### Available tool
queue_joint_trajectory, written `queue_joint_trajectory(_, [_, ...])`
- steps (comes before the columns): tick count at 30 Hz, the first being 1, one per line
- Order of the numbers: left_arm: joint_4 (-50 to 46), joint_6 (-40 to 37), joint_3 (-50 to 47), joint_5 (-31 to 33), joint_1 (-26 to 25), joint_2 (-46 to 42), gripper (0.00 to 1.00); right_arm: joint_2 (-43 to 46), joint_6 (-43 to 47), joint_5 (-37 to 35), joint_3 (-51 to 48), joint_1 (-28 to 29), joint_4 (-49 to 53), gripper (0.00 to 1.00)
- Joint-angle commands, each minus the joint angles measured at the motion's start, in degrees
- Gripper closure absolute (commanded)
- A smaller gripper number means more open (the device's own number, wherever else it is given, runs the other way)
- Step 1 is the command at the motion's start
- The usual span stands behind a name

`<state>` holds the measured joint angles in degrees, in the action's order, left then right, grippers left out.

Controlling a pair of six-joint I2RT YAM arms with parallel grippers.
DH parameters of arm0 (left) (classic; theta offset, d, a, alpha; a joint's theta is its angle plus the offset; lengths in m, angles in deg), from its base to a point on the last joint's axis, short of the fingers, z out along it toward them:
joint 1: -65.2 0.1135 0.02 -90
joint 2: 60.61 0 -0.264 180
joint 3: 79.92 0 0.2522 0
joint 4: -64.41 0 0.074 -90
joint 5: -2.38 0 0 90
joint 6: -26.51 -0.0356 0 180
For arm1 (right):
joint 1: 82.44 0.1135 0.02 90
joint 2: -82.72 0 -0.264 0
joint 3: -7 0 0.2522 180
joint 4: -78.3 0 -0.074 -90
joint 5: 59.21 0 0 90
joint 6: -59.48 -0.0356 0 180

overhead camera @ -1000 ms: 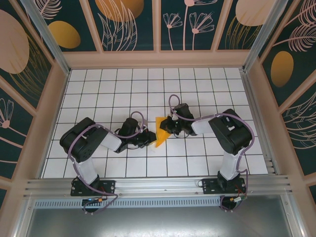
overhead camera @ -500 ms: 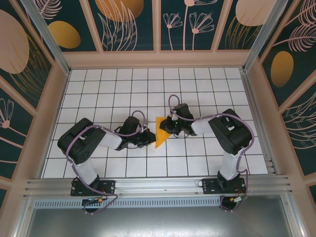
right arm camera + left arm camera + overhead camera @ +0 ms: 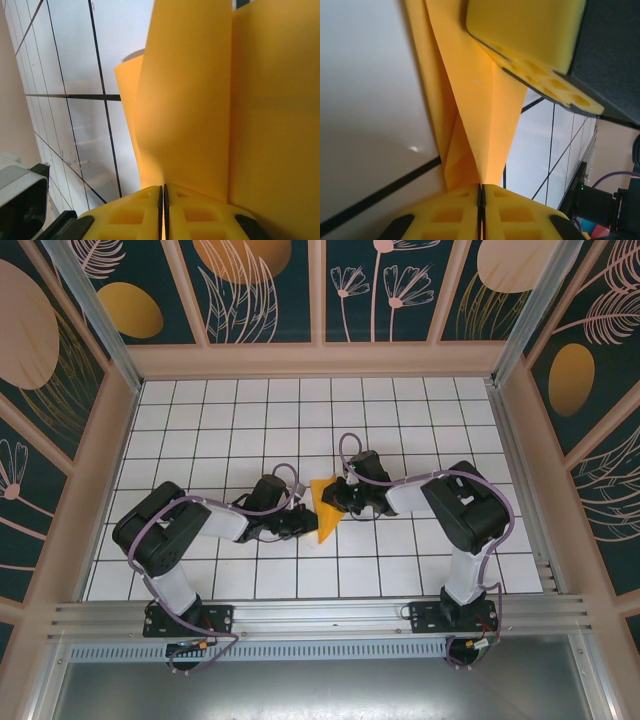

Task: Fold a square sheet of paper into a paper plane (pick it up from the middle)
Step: Fourth fold the wing at the center of the table.

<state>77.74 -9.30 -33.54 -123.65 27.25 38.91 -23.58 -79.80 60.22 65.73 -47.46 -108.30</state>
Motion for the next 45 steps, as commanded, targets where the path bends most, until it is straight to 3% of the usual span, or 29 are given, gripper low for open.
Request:
queue_joint_trajectory(1, [-3.9,-1.2,0.1,-3.3,-0.8,-1.0,0.87,-2.8,1.9,-3.4,-1.0,0.6,5.0,0.86])
queue_joint_trajectory(13, [-7.0,-1.7,1.0,-1.0,-1.2,0.0,0.85,-3.0,2.1,-3.5,-0.9,0.8,5.1,0.86])
queue_joint_trajectory(21, [-14.7,-5.7,2.4,0.8,-1.7,0.9,0.98,-3.2,2.0,-3.8,-1.0,0.9,5.0,0.86])
queue_joint_trajectory(27, [-23.4,-8.8,3.5,5.6,-2.8,1.4,0.98,-3.8,1.9,-3.6,-0.9,1.3,4.8,0.86])
queue_joint_trajectory(32, [-18.1,-4.5,-3.0,7.0,-3.1,-6.4,0.83,-3.8,1.5,-4.4,-1.0,1.8,5.5,0.86])
queue_joint_trajectory(36, [-15.8,-1.0,-7.2,9.2,-3.0,-15.6,0.78,-3.5,0.1,-5.7,-1.1,2.8,5.7,0.87])
queue_joint_trajectory(41, [-16.4,1.2,-7.8,13.4,-2.8,-21.9,0.8,-2.1,-3.4,-8.1,-2.4,3.8,4.8,0.87])
queue_joint_trajectory(45, [-7.6,4.7,-6.0,11.8,-2.9,-21.8,0.8,-1.0,-4.7,-8.7,-3.8,4.2,3.3,0.86])
